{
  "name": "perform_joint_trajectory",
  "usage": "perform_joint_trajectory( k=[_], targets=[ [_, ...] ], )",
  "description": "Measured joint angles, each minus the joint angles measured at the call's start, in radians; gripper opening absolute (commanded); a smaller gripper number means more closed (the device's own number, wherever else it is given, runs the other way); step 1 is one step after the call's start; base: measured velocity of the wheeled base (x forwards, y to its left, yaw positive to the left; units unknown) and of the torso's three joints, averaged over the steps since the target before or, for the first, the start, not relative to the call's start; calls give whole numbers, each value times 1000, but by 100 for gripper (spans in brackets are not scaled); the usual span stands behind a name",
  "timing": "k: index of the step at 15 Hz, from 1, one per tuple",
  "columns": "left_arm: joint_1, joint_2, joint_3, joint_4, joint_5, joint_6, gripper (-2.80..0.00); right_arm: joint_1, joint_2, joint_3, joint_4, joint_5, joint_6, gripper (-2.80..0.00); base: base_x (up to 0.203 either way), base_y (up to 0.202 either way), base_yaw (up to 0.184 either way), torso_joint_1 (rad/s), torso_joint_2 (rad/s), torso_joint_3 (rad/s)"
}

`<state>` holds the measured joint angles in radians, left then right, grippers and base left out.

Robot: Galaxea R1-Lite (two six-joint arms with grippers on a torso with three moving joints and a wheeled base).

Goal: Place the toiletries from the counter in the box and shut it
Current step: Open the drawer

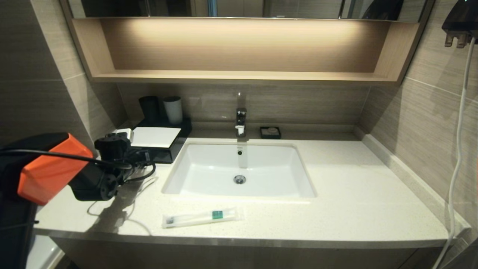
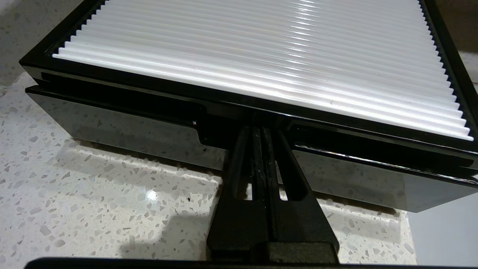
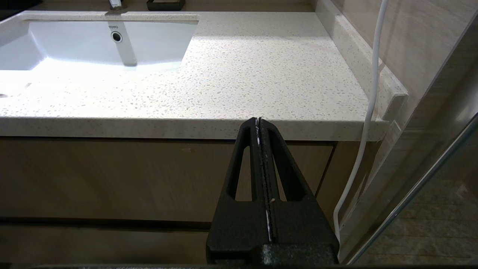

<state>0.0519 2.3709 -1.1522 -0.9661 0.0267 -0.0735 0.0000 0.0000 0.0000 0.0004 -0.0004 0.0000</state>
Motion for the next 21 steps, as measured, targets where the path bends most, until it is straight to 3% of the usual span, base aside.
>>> perform_joint_trajectory(
  k=[4, 21],
  targets=[
    [0, -11, -30, 98, 0, 2, -280, 0, 0, 0, 0, 0, 0, -280, 0, 0, 0, 0, 0, 0],
    [2, -43, -85, 277, 0, 7, -280, 0, 0, 0, 0, 0, 0, -280, 0, 0, 0, 0, 0, 0]
  ],
)
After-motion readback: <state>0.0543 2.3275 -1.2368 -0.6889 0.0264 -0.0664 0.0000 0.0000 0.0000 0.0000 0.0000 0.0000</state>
